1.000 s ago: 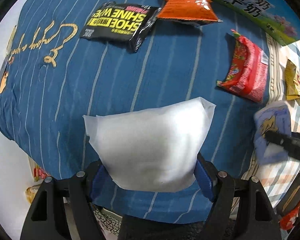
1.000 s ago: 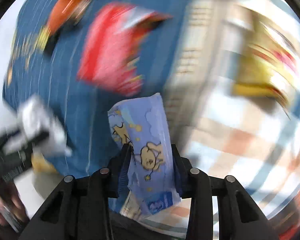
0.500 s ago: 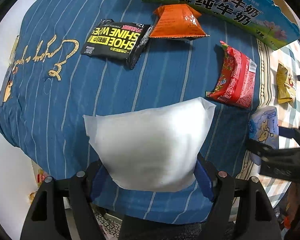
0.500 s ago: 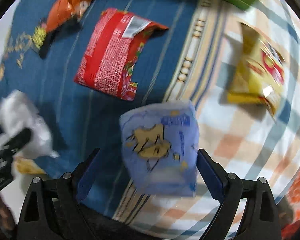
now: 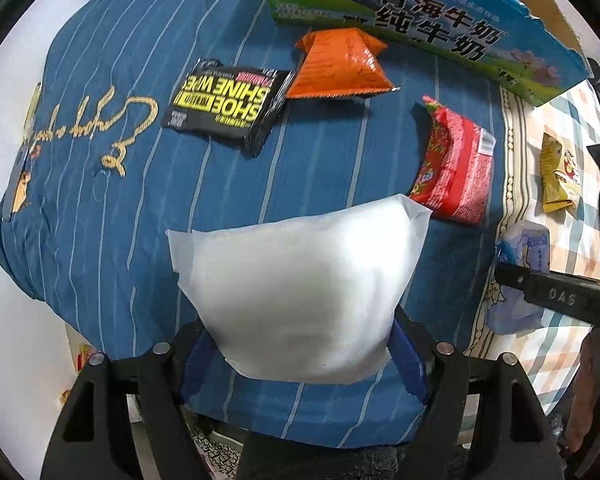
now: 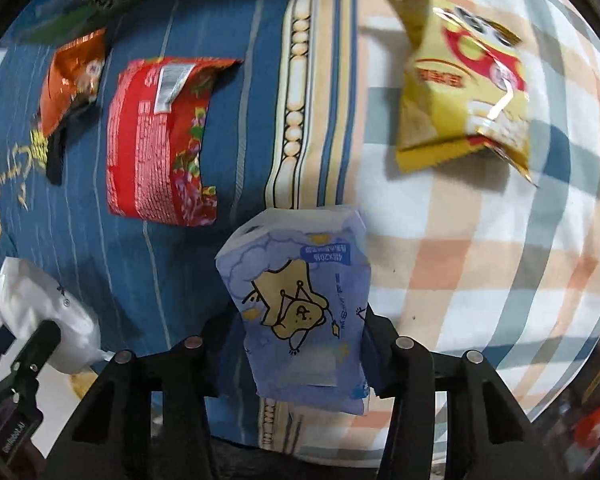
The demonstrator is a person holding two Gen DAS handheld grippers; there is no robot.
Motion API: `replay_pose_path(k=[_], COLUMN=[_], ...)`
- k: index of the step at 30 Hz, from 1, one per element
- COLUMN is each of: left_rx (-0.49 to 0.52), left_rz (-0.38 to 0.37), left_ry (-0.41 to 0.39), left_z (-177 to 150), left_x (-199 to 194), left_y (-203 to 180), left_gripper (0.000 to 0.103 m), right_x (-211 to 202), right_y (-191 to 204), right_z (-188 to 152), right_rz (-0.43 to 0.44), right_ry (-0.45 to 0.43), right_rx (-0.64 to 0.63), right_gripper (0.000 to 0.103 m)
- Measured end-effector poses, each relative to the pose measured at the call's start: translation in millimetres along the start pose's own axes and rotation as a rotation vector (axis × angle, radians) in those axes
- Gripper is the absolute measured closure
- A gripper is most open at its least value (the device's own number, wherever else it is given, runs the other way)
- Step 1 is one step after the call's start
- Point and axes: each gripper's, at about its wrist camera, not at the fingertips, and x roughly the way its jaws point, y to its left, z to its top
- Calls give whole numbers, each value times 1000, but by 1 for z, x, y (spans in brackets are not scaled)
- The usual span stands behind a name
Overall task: Organize soft objects
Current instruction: 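Lift the white bag with the left tool while the right tool lifts the blue pack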
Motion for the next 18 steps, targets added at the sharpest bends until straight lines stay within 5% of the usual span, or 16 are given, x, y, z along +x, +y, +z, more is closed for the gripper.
replay_pose_path(k=[4, 9, 18], left_rx=[4, 12, 128], left_rz=[0, -16, -40], left_ry=[-3, -18, -198], left_z=[2, 5, 33], left_x=[-1, -11, -78], left_y=[-9, -11, -18], left_gripper=[28, 28, 28], right_x=[-10, -2, -66], right_y=[-46, -31, -24], right_z=[10, 4, -12], right_rz=[-13, -43, 26], right_ry=[-2, -14, -80], right_rx=[9, 6, 97], right_gripper=[37, 54, 56])
